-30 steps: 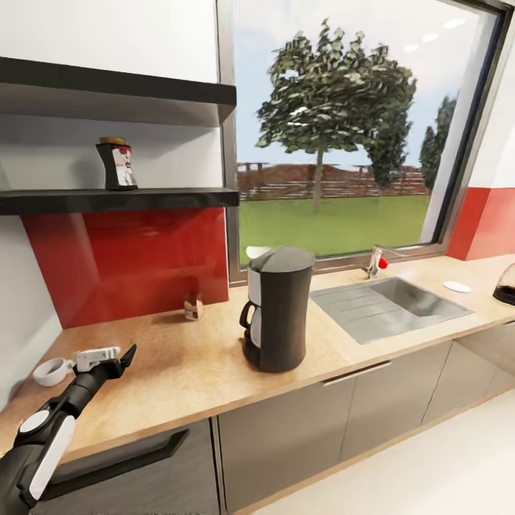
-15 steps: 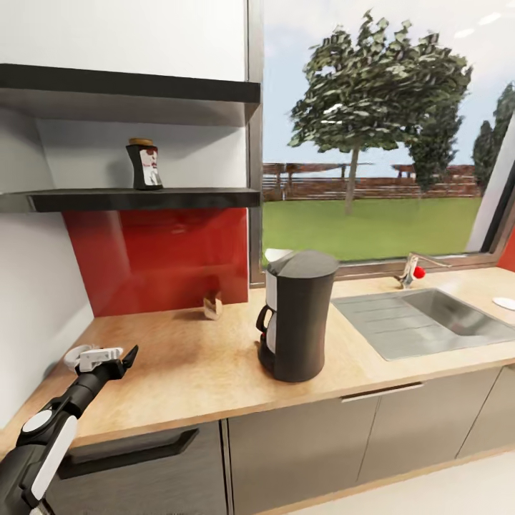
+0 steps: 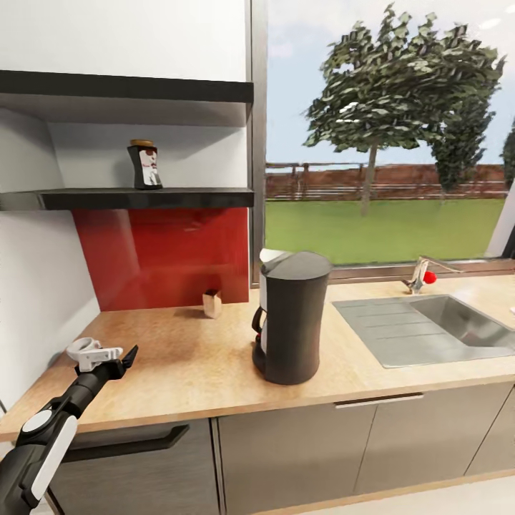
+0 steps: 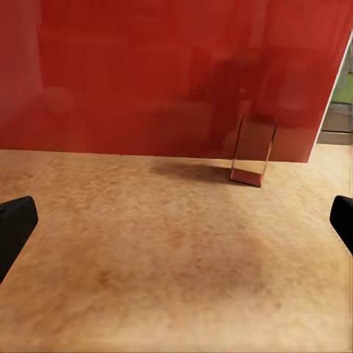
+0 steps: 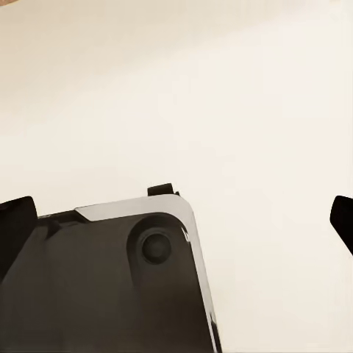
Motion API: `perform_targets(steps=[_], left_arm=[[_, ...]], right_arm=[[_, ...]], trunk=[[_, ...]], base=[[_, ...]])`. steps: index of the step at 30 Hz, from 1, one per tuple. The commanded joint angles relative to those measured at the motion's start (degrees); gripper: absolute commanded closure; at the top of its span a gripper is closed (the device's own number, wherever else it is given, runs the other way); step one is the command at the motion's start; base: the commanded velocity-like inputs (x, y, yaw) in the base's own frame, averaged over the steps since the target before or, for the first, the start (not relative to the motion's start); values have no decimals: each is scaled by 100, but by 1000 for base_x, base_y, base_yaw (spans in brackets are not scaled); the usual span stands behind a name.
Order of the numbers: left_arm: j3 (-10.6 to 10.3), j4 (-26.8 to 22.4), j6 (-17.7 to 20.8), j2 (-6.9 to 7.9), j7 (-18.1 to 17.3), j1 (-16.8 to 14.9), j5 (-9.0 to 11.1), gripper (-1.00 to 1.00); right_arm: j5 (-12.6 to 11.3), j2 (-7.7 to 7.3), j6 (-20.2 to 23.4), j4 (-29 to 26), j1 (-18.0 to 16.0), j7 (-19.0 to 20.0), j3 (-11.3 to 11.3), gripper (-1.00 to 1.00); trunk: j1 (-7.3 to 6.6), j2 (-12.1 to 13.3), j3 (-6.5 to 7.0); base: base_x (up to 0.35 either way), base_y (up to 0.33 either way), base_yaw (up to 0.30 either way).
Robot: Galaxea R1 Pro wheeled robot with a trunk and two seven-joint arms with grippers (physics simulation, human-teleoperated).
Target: Set up a coffee station on the kitchen countertop: keep the coffee maker on the countertop, move the bottle of coffee from the kitchen shelf to the counter next to the coffee maker, place a paper coffee filter on top of the coffee maker, put the saucer next to the coffee maker with the coffee cup on the saucer, and place the electric kettle next to the coffee maker.
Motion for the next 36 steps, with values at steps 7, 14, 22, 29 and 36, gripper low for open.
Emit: perform_targets(steps=[7, 14, 22, 29, 36], left_arm=[[8, 3, 17, -3, -34, -2, 58, -100], [8, 1, 17, -1, -34, -2, 58, -100], [-7, -5, 17, -30, -34, -2, 50, -100], [-9, -1, 17, -34, -34, -2, 50, -100], [-11, -3, 19, -34, -66, -2, 53, -100]], right_arm=[[-68, 1, -24, 5, -2, 10, -1, -100], [-67, 1, -24, 5, -2, 10, -1, -100], [-66, 1, -24, 5, -2, 8, -1, -100], [-68, 1, -19, 5, -2, 2, -1, -100], [-62, 1, -23, 5, -2, 9, -1, -100]], trunk=[[2, -4, -2], [2, -4, -2], [2, -4, -2], [2, -4, -2], [2, -4, -2]], base=[[0, -11, 62], [0, -1, 244], [-133, -125, 250], [-122, -127, 22], [-10, -9, 1]])
